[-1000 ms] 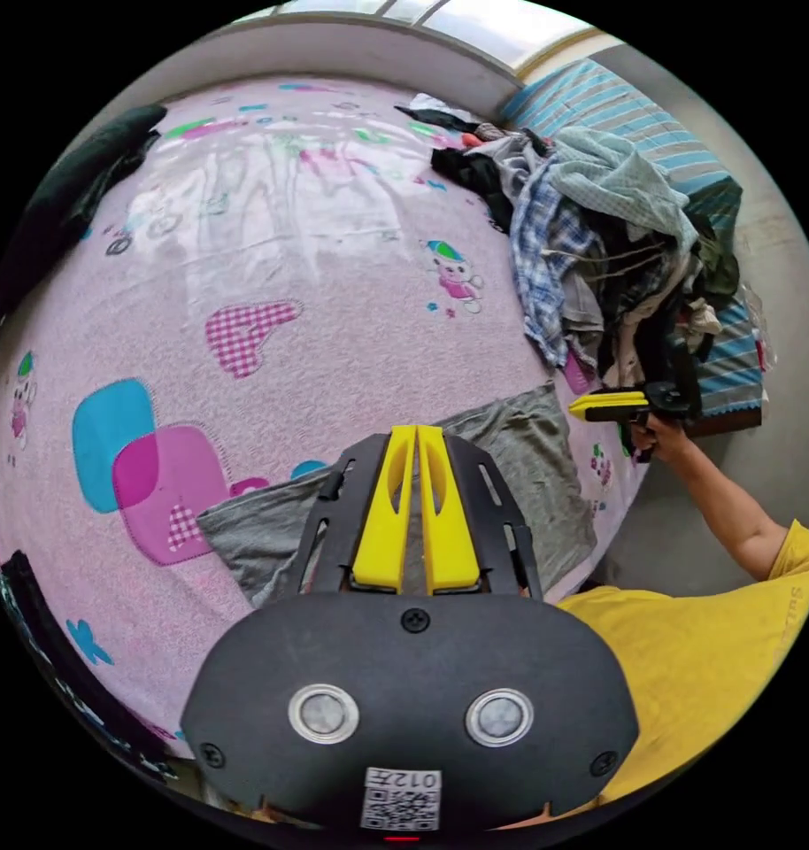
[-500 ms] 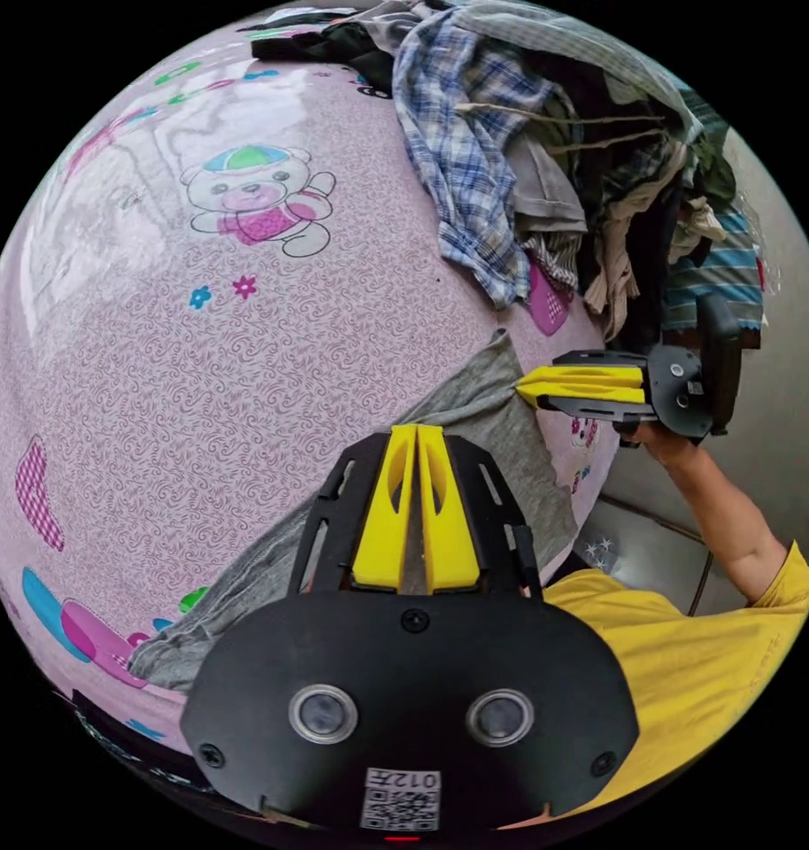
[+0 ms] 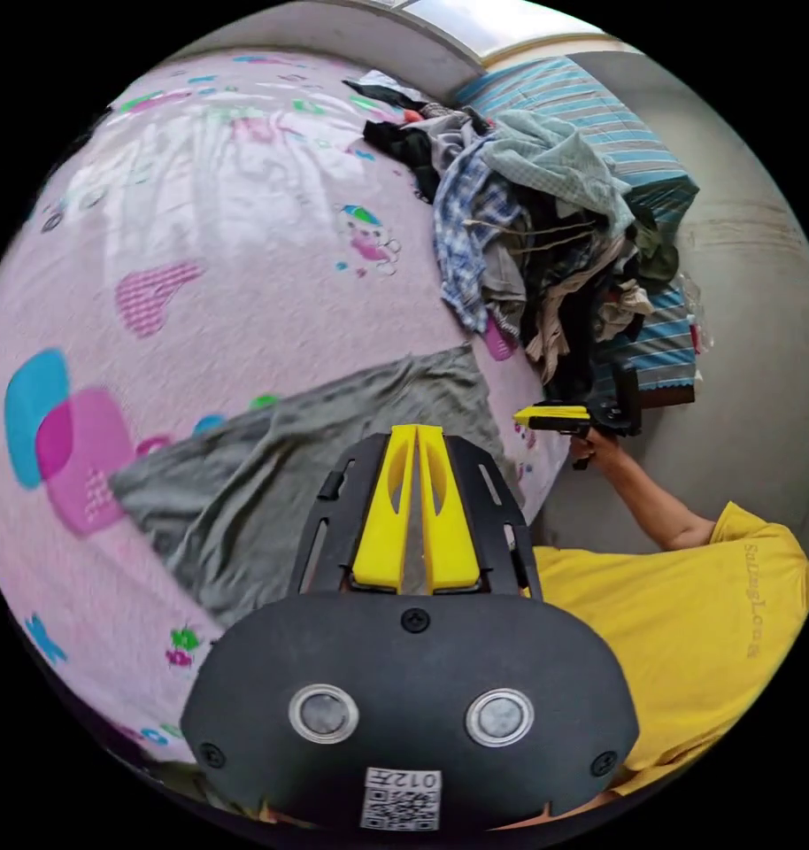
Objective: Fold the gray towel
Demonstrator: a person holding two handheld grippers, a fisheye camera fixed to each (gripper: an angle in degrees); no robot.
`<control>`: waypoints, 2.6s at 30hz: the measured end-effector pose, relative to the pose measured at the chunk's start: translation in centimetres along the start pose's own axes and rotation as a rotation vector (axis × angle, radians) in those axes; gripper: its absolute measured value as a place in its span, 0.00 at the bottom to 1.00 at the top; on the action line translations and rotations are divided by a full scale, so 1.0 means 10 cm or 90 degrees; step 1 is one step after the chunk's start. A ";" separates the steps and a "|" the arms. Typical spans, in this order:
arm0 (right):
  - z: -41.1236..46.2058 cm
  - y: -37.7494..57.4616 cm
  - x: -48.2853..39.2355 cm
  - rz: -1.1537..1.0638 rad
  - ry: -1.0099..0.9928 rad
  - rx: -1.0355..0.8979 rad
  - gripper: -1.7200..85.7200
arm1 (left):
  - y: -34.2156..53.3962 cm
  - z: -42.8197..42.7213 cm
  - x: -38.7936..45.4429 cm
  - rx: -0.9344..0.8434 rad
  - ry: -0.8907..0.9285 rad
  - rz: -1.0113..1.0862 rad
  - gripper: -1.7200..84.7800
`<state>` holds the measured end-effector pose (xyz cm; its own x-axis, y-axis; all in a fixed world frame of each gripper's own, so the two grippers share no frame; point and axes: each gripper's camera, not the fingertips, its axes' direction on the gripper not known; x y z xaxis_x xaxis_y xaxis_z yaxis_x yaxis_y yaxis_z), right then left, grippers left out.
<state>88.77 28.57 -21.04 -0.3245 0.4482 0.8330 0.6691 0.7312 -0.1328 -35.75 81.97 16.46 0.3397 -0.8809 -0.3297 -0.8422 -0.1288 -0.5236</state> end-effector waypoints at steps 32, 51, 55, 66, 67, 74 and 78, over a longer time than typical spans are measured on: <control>1.96 0.51 0.37 -0.060 0.062 -0.157 0.02 | 2.08 -0.55 1.63 -0.127 -0.165 -0.196 0.02; 3.45 -0.16 -0.19 -0.254 0.006 -0.210 0.02 | 2.19 -1.67 2.66 -0.088 -0.173 -0.237 0.03; 3.58 -0.31 -0.16 -0.254 -0.008 -0.186 0.02 | 2.53 -2.13 2.57 -0.037 -0.143 -0.334 0.03; 4.39 -0.77 -0.39 -0.286 -0.003 -0.191 0.02 | 2.96 -2.49 2.41 0.049 0.078 -0.441 0.06; 4.50 -0.80 -0.40 -0.294 0.011 -0.205 0.02 | 2.98 -2.53 2.41 0.053 0.073 -0.444 0.06; 4.97 -0.94 -0.43 -0.301 0.014 -0.220 0.02 | 3.46 -2.99 2.39 0.136 0.085 -0.490 0.09; 5.17 -1.12 -0.51 -0.307 0.009 -0.204 0.02 | 3.29 -3.04 2.54 0.141 0.073 -0.437 0.10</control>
<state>48.41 44.66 -51.58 -0.6354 0.0937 0.7665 0.6171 0.6583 0.4311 -67.54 41.55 14.74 0.7042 -0.6789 0.2079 -0.3465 -0.5841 -0.7340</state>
